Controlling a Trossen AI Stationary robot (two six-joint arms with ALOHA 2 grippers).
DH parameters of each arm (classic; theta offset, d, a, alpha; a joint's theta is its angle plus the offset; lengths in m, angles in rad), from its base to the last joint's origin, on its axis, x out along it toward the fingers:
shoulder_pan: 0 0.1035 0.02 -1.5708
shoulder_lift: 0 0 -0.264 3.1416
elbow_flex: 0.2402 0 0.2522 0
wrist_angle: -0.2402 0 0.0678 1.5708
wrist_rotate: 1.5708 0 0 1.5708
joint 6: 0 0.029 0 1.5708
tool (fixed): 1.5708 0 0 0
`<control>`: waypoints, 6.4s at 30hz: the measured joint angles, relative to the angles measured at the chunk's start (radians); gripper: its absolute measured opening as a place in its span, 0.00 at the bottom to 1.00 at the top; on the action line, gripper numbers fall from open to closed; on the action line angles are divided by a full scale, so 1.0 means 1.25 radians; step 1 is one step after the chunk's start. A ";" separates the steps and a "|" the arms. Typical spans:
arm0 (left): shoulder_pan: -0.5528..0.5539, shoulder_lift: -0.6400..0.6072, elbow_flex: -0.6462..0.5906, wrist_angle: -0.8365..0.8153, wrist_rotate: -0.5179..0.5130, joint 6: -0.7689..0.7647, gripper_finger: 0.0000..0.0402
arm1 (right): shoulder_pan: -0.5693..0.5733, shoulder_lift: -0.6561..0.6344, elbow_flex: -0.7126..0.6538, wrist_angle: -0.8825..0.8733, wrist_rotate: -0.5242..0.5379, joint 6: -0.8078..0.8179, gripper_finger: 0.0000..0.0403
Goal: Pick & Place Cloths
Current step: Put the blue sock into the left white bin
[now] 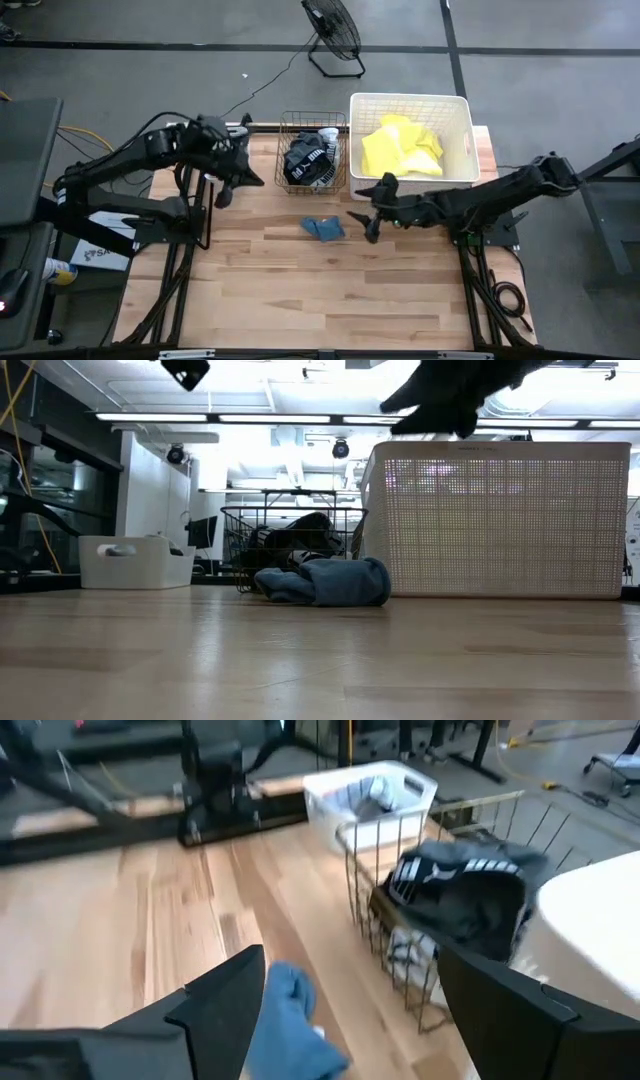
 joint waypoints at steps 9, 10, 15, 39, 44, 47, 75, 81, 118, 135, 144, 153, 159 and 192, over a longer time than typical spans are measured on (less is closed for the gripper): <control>-0.153 0.018 0.000 0.003 -0.175 -0.078 0.00 | 0.005 0.123 0.000 0.002 -0.026 0.007 0.72; -0.164 0.019 0.000 0.001 -0.192 -0.091 0.00 | 0.004 0.137 0.000 0.002 -0.032 0.006 0.72; -0.213 0.034 -0.001 0.001 -0.257 -0.161 0.00 | 0.004 0.199 0.000 0.002 -0.069 0.009 0.72; -0.309 0.137 -0.002 0.020 -0.316 -0.281 0.00 | -0.017 0.421 0.001 0.240 -0.157 -0.170 0.72; -0.309 0.152 -0.002 0.036 -0.316 -0.280 0.00 | -0.041 0.467 0.001 0.261 -0.209 -0.199 0.72; -0.309 0.160 0.000 0.048 -0.316 -0.281 0.00 | -0.053 0.487 0.001 0.271 -0.214 -0.176 0.72; -0.308 0.160 -0.002 0.045 -0.313 -0.299 0.00 | -0.059 0.468 0.000 0.284 -0.382 0.048 0.03; -0.308 0.160 -0.002 0.045 -0.313 -0.304 0.00 | -0.055 0.400 -0.001 0.281 -0.394 0.071 0.02; -0.308 0.326 0.000 0.483 -0.415 -0.335 0.65 | -0.046 -0.158 0.000 0.124 -0.325 0.002 0.01; -0.308 0.389 -0.001 0.695 -0.369 -0.278 0.65 | -0.049 -0.165 0.000 0.120 -0.305 0.000 0.01; -0.308 0.392 -0.001 0.762 -0.366 -0.272 0.65 | -0.051 -0.136 0.000 0.158 -0.292 -0.003 0.01; -0.308 0.392 -0.001 0.797 -0.344 -0.272 0.65 | -0.051 -0.105 0.000 0.199 -0.289 -0.015 0.01; -0.308 0.392 -0.001 0.805 -0.315 -0.278 0.65 | -0.051 -0.105 0.000 0.192 -0.283 -0.015 0.01; -0.308 0.412 -0.002 0.823 -0.323 -0.280 0.04 | -0.051 -0.105 0.000 0.162 -0.244 -0.014 0.01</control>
